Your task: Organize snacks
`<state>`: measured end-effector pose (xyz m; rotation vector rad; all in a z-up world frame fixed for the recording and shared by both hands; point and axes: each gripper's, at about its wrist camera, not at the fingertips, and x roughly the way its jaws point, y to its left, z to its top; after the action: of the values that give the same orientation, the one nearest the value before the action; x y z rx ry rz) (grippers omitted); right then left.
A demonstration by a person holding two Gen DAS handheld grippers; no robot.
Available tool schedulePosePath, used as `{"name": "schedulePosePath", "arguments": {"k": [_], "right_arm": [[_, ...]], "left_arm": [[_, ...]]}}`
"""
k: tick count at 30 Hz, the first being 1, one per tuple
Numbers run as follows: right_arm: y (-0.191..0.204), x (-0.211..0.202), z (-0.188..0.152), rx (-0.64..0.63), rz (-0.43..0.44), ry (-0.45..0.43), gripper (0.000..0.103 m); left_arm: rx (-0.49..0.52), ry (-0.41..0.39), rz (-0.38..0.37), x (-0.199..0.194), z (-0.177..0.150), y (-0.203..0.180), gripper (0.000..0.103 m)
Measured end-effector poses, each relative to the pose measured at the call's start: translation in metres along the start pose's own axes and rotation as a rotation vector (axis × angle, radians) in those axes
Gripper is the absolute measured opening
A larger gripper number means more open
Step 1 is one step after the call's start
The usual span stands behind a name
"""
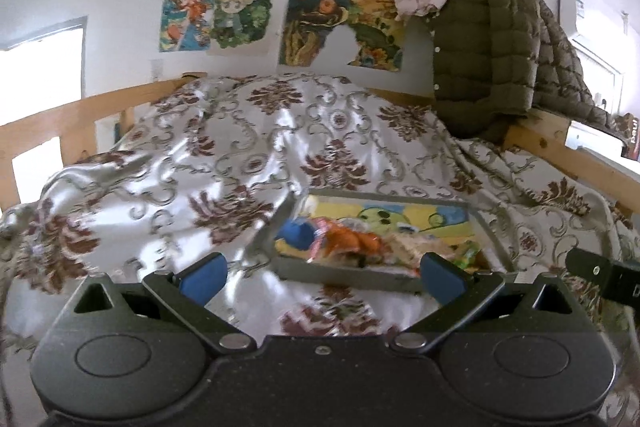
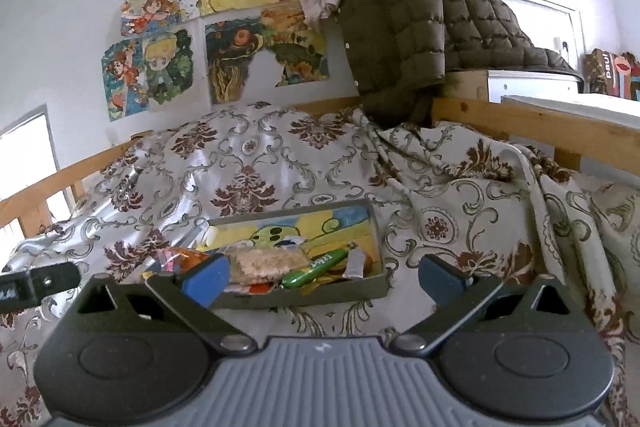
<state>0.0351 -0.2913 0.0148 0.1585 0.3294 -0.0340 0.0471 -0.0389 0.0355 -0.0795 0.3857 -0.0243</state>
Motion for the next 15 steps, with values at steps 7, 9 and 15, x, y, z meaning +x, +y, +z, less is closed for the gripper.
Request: {"name": "schedulePosePath", "arguments": {"k": [7, 9, 15], "right_arm": [[0.026, -0.022, -0.018, -0.018, 0.017, 0.027, 0.103], [0.034, -0.026, -0.028, 0.005, 0.033, 0.062, 0.103], [0.046, -0.035, -0.041, 0.007, 0.018, 0.085, 0.103]], "left_arm": [[-0.036, 0.003, 0.052, -0.024, -0.015, 0.024, 0.102], [-0.037, 0.006, 0.066, -0.030, -0.023, 0.029, 0.102], [-0.024, 0.012, 0.109, -0.045, -0.041, 0.040, 0.102]]}}
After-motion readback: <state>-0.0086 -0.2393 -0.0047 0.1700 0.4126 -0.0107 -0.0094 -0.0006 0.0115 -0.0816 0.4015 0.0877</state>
